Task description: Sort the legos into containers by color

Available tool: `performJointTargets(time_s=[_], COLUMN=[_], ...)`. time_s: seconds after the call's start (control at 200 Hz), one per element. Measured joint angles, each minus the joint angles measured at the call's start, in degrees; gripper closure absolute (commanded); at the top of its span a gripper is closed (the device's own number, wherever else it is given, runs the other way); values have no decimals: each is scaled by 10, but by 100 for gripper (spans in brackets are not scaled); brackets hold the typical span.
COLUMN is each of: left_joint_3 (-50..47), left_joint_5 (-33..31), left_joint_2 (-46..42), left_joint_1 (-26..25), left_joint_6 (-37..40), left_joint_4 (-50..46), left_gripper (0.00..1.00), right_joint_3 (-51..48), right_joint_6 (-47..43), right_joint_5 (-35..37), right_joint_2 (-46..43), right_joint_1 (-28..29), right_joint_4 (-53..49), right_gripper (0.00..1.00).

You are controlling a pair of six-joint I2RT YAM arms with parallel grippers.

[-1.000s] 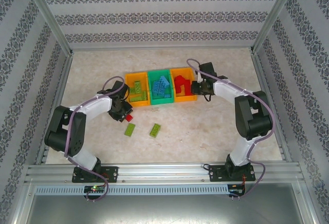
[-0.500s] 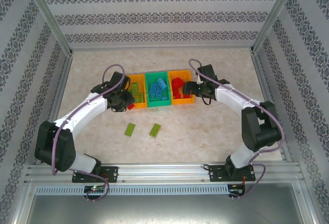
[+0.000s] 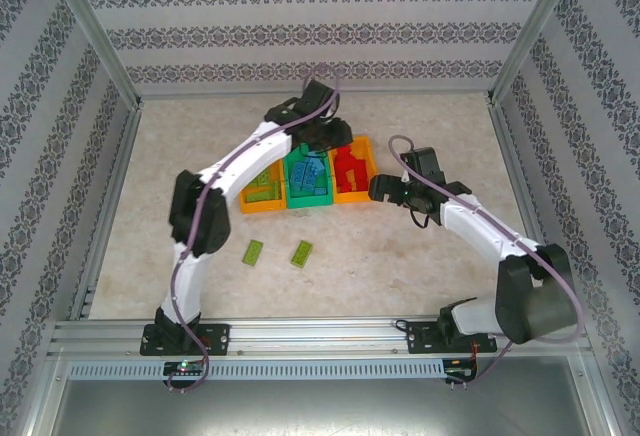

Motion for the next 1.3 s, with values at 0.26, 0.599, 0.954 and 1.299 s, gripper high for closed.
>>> performJointTargets(time_s=[0.26,0.599,0.954,1.299], left_joint_3=[91,64,-194,-509], left_joint_5=[43,33,-74,-173], left_joint_2=[106,87,-160,-315], left_joint_1=[-2,-6,-13,-158], left_joint_6=[18,23,76,149], left_joint_4=[-42,-53,-45,-45], left_gripper=[61,12,0,0], right_joint_3=[-62,-66,-72,-105], right_joint_6=[3,-28,23,20], right_joint_5=[1,-5,31,22], right_joint_2=[-61,-76,-81,-114], right_joint_1=[-15,59,110,8], right_joint_4=[-4,-2,4,-1], right_gripper=[2,4,2,2])
